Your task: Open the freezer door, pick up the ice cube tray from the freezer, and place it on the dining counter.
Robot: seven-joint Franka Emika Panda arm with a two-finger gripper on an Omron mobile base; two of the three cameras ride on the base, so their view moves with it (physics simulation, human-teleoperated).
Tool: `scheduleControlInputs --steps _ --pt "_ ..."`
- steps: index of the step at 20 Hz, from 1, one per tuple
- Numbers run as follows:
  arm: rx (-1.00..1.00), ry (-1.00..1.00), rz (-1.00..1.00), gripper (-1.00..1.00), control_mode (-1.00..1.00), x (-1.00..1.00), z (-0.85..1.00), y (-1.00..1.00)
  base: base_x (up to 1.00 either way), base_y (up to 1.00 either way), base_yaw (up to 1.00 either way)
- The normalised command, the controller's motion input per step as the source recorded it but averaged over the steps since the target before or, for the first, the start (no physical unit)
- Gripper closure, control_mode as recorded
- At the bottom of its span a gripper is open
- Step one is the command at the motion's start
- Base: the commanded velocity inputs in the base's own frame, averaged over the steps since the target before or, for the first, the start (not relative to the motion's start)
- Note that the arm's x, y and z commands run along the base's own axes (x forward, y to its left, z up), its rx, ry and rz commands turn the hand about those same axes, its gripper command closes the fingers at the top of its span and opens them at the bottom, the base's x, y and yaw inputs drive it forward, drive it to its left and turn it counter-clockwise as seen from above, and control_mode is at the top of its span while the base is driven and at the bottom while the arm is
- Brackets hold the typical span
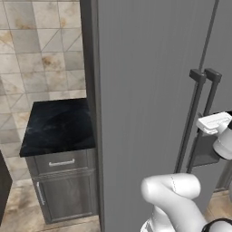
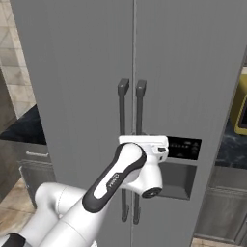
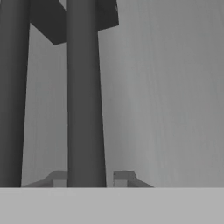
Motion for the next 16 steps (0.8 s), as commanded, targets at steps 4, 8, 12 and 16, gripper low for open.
scheduleControlInputs --steps 4,8,12,16 --pt "0.0 0.0 0.0 1.0 -1.0 -0.29 0.1 -0.19 0.0 0.0 0.0" --pt "0.0 0.0 -0.02 1.0 -1.0 -0.34 0.17 -0.33 0.0 0.0 0.0" --pt "0.0 0.0 -0.03 1.0 -1.0 -0.37 0.16 -0.44 0.0 0.0 0.0" --pt "0.0 0.0 -0.04 1.0 -1.0 -0.37 0.17 -0.49 0.0 0.0 0.0"
